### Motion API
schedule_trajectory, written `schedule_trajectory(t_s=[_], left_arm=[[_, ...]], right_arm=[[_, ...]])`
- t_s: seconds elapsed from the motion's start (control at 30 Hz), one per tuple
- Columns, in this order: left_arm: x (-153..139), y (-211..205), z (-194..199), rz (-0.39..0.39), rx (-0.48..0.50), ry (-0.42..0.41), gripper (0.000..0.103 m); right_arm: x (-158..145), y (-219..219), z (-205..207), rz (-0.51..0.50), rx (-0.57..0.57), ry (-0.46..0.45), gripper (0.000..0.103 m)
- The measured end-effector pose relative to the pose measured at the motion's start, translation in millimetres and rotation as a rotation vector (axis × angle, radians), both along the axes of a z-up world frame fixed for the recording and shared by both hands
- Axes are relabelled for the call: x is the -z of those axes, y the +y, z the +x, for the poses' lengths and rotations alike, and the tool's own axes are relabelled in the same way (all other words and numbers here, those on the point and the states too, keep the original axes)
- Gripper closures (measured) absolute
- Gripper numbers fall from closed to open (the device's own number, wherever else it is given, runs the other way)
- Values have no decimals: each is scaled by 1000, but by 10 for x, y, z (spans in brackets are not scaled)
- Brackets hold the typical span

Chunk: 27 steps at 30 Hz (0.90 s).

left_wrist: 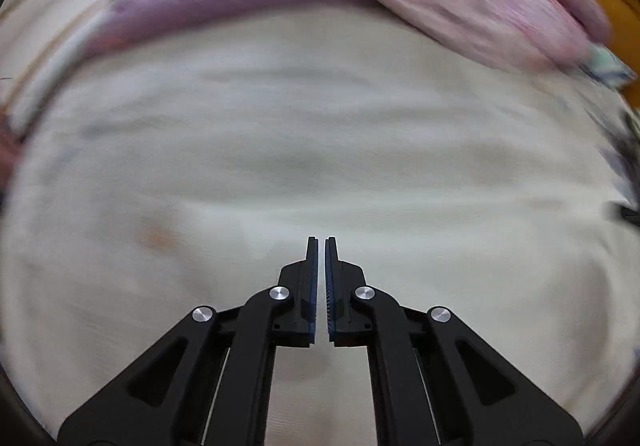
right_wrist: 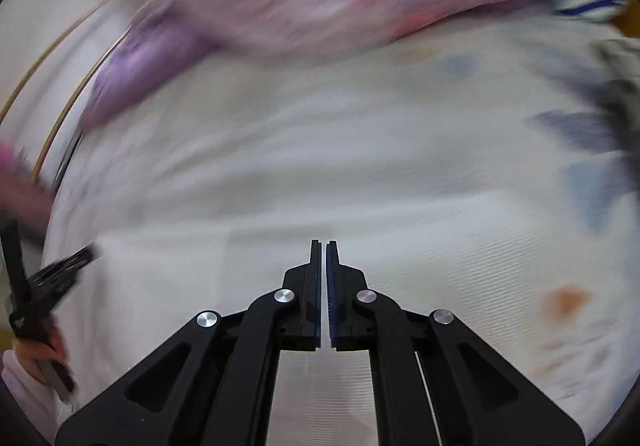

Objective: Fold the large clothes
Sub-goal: 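Open both tools and withdraw them from the folded jacket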

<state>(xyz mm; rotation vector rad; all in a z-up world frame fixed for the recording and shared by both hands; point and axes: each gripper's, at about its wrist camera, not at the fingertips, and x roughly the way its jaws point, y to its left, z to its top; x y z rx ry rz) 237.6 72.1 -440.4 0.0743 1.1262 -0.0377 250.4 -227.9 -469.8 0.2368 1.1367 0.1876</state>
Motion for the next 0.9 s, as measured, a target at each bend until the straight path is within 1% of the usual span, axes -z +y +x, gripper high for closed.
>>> schedule_trajectory(t_s=[0.03,0.07,0.1,0.13,0.17,0.2,0.23,0.27,0.3,0.33,0.37,0.4,0.43,0.47,0.53,0.57,0.6,0.63,0.67,0.7,0.73,0.77,0.8,0.87,0.9], left_arm=[[155,-105,-77,66,11,29,97],[248,-142,-215,127,32,7,97],[293,-102,-381,187,61,-4,97],[276,-21,-464,189,69,23,97],[219,146,-581,176,44,49,97],[191,366,-704,177,-8,80,97],[190,578,-835,181,-51,115,97],[218,780,-970,209,-107,172,96],[269,964,-1104,252,-166,250,96],[292,1067,-1191,245,-192,301,96],[271,1122,-1256,224,-204,333,96],[224,1115,-1283,214,-205,333,96],[125,1028,-1291,187,-195,308,96],[50,916,-1217,155,-180,282,96],[-109,527,-1022,44,-134,218,95],[-125,331,-928,-3,-104,196,95],[-125,170,-863,-28,-81,182,95],[-49,-88,-764,-58,-49,183,96],[53,-228,-735,-47,-47,205,97],[116,-310,-759,0,-56,210,97],[151,-394,-830,42,-53,192,97],[139,-425,-939,40,-47,189,97],[124,-428,-1056,11,-37,219,97],[149,-344,-1296,-51,-25,300,97],[167,-322,-1368,-54,-19,332,97]], right_arm=[[117,139,-18,-50,-43,24,103],[323,234,-113,-190,-74,55,103],[377,136,-204,-181,-68,64,103],[362,-101,-326,-61,-27,62,103],[338,-248,-396,-6,7,81,103],[276,-415,-494,-125,72,127,103],[226,-525,-577,-230,98,148,103],[200,-750,-741,-256,138,170,103],[215,-970,-885,-242,202,228,103],[232,-1195,-1056,-215,275,294,103],[210,-1268,-1153,-221,310,333,103],[171,-1268,-1189,-233,321,345,100],[72,-1203,-1207,-227,321,330,99],[-67,-1037,-1151,-185,303,289,99],[-216,-666,-967,-40,250,223,98],[-248,-479,-860,-4,223,201,97],[-242,-207,-711,24,172,185,98],[-208,-45,-613,30,138,192,98],[-82,212,-526,32,94,230,98],[55,356,-532,40,72,282,97],[183,440,-628,52,58,336,98],[238,472,-741,54,51,363,99],[267,512,-954,50,38,383,103],[338,497,-1341,51,43,458,103],[358,459,-1410,59,63,492,102]])
